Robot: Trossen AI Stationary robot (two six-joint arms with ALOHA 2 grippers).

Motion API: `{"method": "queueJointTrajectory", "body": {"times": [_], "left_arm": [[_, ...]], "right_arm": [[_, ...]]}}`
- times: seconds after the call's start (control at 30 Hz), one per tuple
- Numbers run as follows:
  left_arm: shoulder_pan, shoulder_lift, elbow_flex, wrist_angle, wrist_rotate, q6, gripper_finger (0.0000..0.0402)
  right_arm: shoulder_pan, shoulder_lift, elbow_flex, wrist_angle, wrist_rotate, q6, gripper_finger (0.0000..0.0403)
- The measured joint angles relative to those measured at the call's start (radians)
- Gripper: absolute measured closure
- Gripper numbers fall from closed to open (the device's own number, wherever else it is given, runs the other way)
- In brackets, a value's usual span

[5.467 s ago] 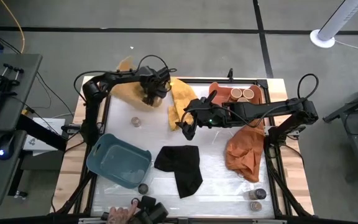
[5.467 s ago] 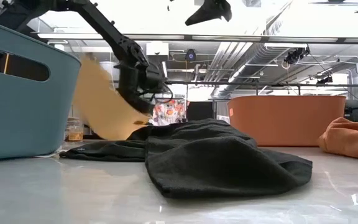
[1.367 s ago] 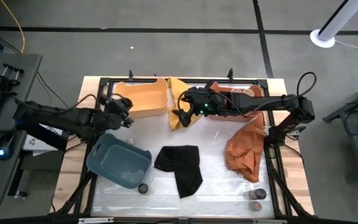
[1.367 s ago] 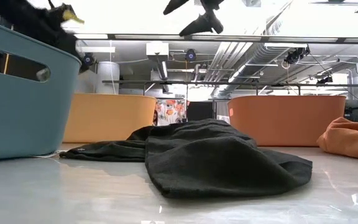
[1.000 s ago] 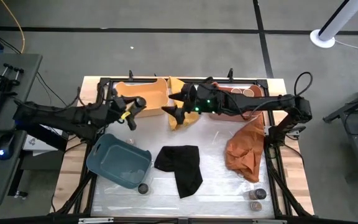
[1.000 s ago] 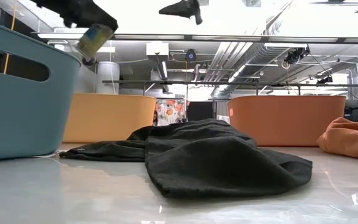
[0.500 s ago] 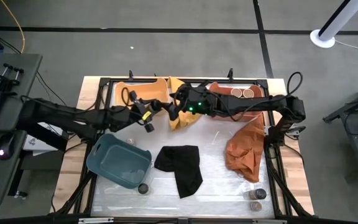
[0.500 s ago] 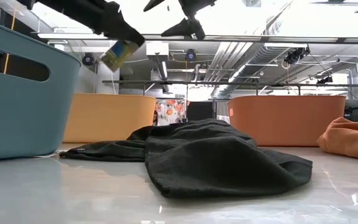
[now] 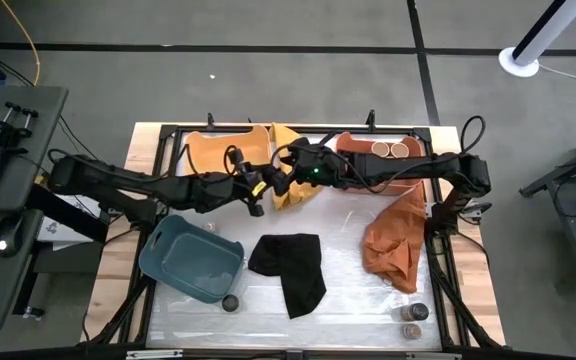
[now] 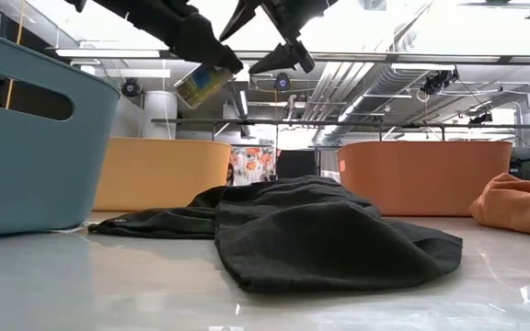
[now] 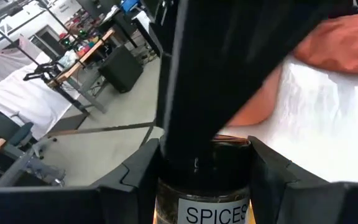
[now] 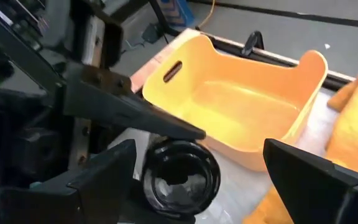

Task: Sort spices by type
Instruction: Put the top black spice bottle in the yellow bin

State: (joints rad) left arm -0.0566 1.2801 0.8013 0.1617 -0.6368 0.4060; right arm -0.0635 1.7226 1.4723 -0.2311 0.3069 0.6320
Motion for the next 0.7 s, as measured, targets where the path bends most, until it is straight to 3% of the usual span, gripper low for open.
{"method": "queueJointTrajectory", "body": {"times": [0.57, 0.7], "left_arm": [[0.004, 0.047, 0.026, 0.056, 0.052, 0.017, 0.0249], [0.004, 0.058, 0.025, 0.065, 0.052, 0.019, 0.0249]], "right_arm": [[0.001, 0.016, 0.000, -0.036, -0.067, 0.069, 0.0055], [0.001, 0.044, 0.000, -0.029, -0.084, 0.105, 0.0070]]}}
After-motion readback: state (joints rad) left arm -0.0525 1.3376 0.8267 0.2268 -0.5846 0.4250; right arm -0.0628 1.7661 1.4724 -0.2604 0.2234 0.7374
